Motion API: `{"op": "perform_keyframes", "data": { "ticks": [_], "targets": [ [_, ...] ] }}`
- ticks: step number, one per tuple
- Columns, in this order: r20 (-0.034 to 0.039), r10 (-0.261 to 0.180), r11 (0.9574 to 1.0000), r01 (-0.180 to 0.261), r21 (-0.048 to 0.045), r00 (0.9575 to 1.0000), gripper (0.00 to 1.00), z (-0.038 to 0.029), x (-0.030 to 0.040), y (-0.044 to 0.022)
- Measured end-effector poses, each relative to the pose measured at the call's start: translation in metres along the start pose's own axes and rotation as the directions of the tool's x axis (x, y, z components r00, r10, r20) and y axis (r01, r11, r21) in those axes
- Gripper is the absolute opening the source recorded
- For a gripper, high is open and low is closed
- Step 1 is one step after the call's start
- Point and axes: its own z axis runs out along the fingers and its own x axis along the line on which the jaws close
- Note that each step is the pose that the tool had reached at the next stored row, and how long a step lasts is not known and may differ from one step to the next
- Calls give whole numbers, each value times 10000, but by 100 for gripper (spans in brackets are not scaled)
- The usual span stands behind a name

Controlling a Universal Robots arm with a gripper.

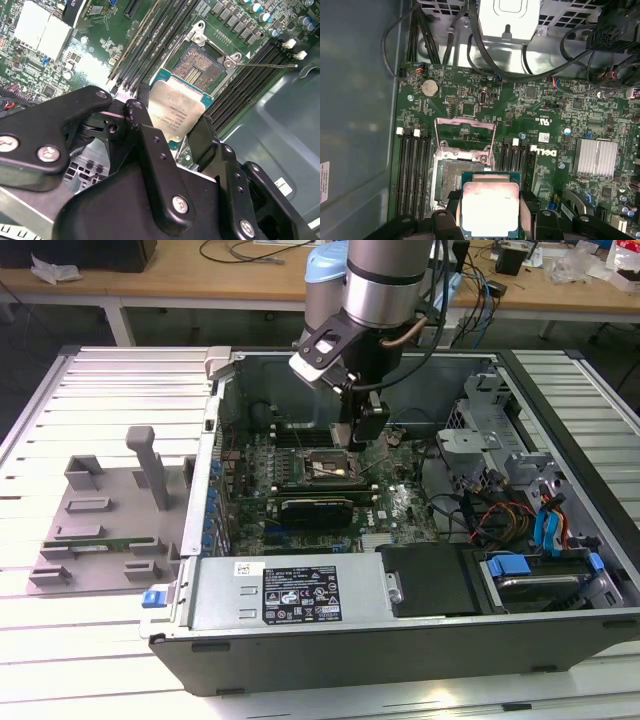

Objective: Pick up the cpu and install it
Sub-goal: 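Place the cpu into insertion slot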

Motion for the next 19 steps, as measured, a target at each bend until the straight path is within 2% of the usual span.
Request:
{"op": "perform_keyframes", "data": {
  "ticks": [19],
  "targets": [
    [-1, 7, 10000, -7, 0, 10000, 55, 105, 7, 4]
  ]
}}
